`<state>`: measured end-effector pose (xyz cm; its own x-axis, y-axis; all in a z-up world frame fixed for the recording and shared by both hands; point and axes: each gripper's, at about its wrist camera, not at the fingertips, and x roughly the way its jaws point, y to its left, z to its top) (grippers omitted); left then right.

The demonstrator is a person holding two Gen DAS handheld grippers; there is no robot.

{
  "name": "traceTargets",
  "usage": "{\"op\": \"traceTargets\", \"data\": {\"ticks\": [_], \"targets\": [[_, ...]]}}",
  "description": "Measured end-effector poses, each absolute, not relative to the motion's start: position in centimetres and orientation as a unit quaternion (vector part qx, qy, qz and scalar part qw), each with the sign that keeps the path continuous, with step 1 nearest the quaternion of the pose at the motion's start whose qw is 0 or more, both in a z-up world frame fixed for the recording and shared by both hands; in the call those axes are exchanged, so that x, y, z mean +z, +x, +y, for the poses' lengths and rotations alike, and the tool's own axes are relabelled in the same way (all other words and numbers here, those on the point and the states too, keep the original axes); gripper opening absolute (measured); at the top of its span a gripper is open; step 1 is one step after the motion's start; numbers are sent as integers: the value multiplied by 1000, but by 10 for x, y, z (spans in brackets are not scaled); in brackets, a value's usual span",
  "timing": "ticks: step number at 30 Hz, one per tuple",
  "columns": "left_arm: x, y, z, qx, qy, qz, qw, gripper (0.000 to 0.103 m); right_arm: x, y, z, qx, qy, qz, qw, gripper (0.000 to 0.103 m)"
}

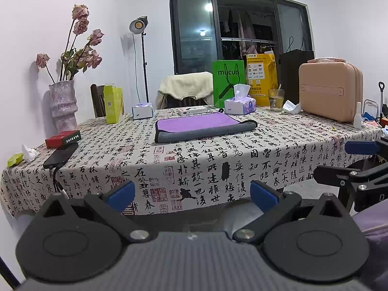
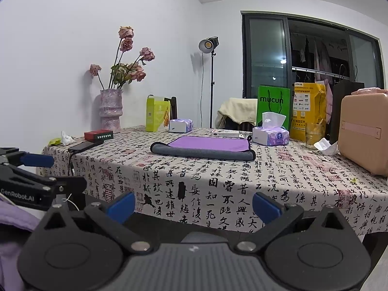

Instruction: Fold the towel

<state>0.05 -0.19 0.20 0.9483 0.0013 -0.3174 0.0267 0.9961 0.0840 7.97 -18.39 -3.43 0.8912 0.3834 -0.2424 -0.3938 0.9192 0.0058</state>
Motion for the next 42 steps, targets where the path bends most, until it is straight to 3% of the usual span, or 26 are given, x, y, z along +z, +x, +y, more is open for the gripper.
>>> {"op": "traceTargets", "data": {"ticks": [42], "targets": [[2, 1, -1, -6, 45, 162, 986, 103, -35, 79, -188, 195, -16, 119, 973, 103]]}}
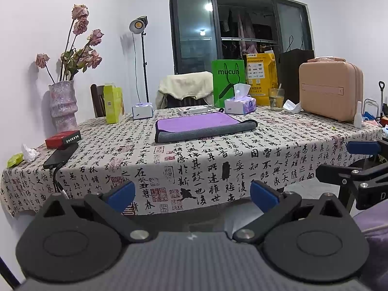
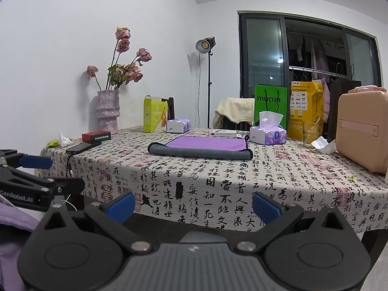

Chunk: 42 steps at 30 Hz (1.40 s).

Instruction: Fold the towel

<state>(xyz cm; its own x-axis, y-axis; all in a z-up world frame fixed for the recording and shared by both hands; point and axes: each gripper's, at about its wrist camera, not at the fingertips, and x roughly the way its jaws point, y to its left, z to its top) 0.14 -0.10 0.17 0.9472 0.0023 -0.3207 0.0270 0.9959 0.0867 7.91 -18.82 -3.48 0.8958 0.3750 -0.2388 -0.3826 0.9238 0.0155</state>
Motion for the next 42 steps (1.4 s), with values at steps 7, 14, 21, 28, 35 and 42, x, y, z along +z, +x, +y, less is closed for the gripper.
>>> {"op": "traceTargets", "data": {"ticks": [7, 14, 21, 28, 35, 42], "targets": [[2, 3, 1, -3, 42, 165, 985, 103, -35, 80, -189, 191, -14, 119, 974, 103], [2, 5, 2, -4, 41, 167, 985, 103, -34, 83, -190, 191, -15, 118, 974, 103], [3, 6, 3, 0, 44, 166, 985, 103, -34, 85, -191, 187, -13, 117, 975, 103], [4, 10, 4, 1, 54, 158, 986, 103, -34, 85, -191, 186, -13, 115, 976, 103], [6, 19, 7, -1, 56, 155, 986, 103, -32, 91, -192, 184, -9, 107, 977, 103], [12, 33, 16, -6, 56, 149, 987, 103, -28, 100, -193, 183, -17, 95, 978, 103]]}}
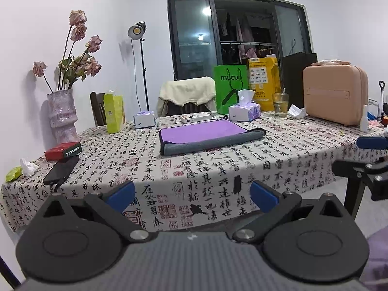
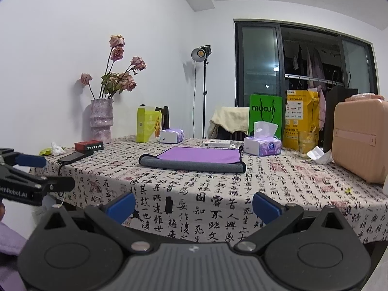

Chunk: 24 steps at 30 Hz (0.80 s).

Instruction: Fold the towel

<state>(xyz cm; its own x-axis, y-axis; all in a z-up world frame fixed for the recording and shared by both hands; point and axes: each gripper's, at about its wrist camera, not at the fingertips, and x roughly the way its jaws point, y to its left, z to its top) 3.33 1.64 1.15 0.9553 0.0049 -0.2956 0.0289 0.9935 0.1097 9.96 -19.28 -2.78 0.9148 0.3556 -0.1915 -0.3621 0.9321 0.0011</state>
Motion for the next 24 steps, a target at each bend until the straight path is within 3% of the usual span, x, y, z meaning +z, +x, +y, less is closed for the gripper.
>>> {"op": "traceTargets", "data": {"ticks": [24], "targets": [[15, 123, 46, 27, 49, 152, 987, 103, -30, 211, -196, 175, -29, 69, 982, 103]]}}
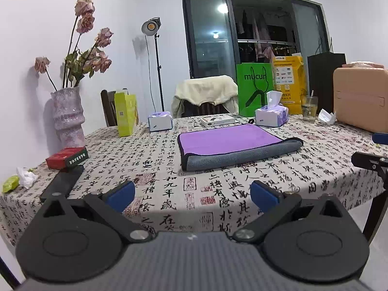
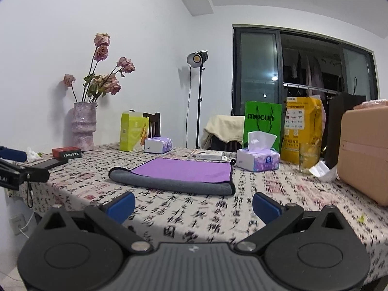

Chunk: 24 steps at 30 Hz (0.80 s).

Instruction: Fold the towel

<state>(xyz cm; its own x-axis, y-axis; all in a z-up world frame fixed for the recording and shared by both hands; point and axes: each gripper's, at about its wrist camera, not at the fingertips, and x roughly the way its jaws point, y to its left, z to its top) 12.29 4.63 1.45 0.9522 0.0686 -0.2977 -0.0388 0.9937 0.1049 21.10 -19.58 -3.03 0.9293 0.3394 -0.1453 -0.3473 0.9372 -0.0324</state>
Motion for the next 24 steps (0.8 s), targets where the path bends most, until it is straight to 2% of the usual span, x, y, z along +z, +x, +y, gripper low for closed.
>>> {"op": "traceTargets", "data": {"ticks": [13, 18, 23, 24], "targets": [[18, 177, 48, 19, 34, 165, 986, 103, -25, 270, -205, 172, -68, 64, 981, 102], [21, 207, 45, 10, 33, 178, 983, 103, -21, 303, -209, 220, -45, 110, 968, 91], [19, 241, 51, 4, 13, 208, 978, 100, -22, 332, -205, 235, -59, 136, 961, 89], [18, 248, 52, 3, 9, 215, 977, 96, -22, 338, -205, 237, -58, 141, 959, 89]]}}
